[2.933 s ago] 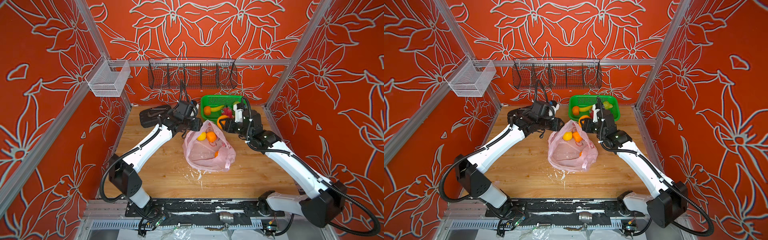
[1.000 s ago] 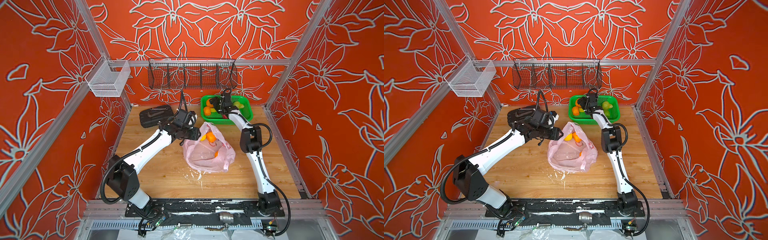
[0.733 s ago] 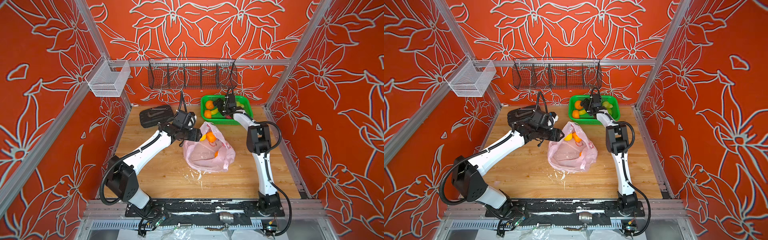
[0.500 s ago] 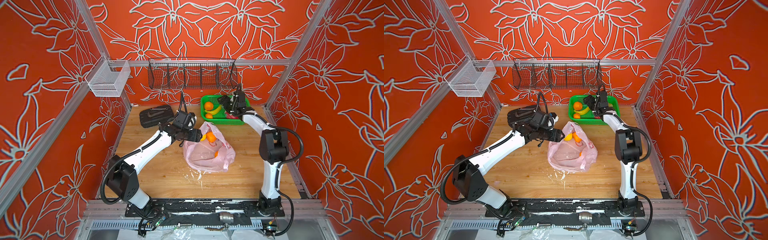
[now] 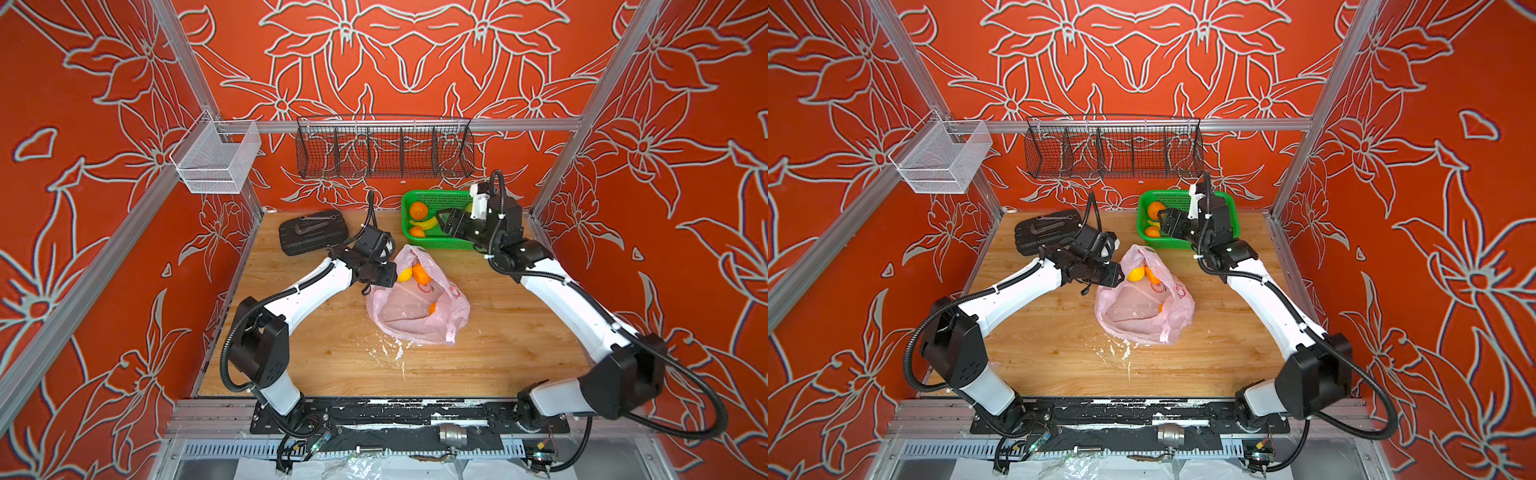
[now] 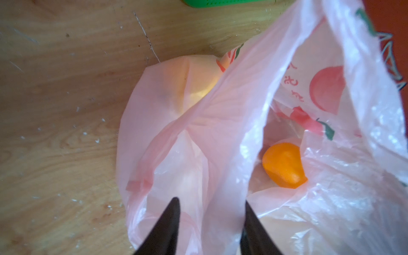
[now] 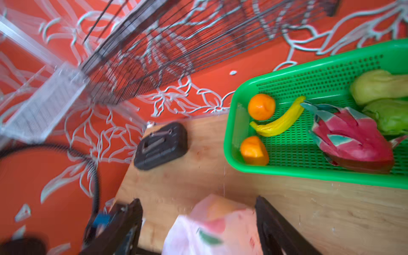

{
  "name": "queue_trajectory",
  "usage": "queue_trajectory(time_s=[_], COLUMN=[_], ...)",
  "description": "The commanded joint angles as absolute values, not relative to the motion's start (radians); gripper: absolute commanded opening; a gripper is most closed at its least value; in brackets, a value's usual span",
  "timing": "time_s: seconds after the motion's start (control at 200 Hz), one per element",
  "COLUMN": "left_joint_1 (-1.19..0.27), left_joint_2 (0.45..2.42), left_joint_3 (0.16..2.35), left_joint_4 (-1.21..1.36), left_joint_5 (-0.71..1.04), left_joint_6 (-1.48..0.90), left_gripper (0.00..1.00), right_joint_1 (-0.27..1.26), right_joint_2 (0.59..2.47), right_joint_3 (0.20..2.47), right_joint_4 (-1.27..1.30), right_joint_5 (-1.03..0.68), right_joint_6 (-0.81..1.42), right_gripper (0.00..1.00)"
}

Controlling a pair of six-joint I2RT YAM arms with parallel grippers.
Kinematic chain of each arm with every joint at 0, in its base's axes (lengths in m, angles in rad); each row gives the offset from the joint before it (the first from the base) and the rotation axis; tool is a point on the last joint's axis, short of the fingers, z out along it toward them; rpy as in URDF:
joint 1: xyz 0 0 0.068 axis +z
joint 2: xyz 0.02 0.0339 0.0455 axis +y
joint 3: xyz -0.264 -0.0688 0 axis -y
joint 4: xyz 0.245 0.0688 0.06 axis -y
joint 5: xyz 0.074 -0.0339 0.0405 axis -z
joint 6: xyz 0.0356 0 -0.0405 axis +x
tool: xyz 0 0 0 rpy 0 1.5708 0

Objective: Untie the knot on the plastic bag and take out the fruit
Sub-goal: 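Lower the right gripper into the bag toward the next orange, then close the right gripper on the orange inside the bag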

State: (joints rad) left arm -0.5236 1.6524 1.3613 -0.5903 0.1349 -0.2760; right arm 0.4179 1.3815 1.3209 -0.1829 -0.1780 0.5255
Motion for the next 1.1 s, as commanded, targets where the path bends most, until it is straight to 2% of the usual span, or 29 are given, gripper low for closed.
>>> queue_trajectory(time_s=[0.0, 0.175, 0.325, 0.49, 0.691, 0.831, 1.096], left_joint_1=[-0.522, -0.522, -0.522, -0.522, -0.522, -0.522, -0.522], left_joint_2=[1.656, 1.647, 1.624, 1.615, 1.602, 1.594, 1.57], left_joint_3=[1.399, 1.438, 1.46, 1.481, 1.489, 1.486, 1.447], left_joint_4=[-0.615, -0.643, -0.649, -0.658, -0.657, -0.671, -0.656], left_joint_5=[0.082, 0.029, 0.016, 0.02, 0.032, 0.046, 0.052], left_joint_6=[-0.267, -0.25, -0.238, -0.243, -0.249, -0.234, -0.242], left_gripper=[0.25, 0.0, 0.0, 0.0, 0.0, 0.0, 0.0], right_joint_1=[0.507, 0.631, 0.749, 0.821, 0.827, 0.824, 0.775], right_joint_2=[1.327, 1.269, 1.231, 1.27, 1.416, 1.494, 1.633], right_joint_3=[1.301, 1.248, 1.126, 1.022, 0.986, 1.013, 1.105], right_joint_4=[-0.343, -0.364, -0.31, -0.207, -0.131, -0.164, -0.229], right_joint_5=[-0.113, -0.086, 0.019, 0.028, 0.086, 0.192, 0.224], right_joint_6=[0.372, 0.36, 0.361, 0.372, 0.43, 0.366, 0.257], right_gripper=[0.81, 0.79, 0.79, 0.79, 0.8, 0.85, 0.92])
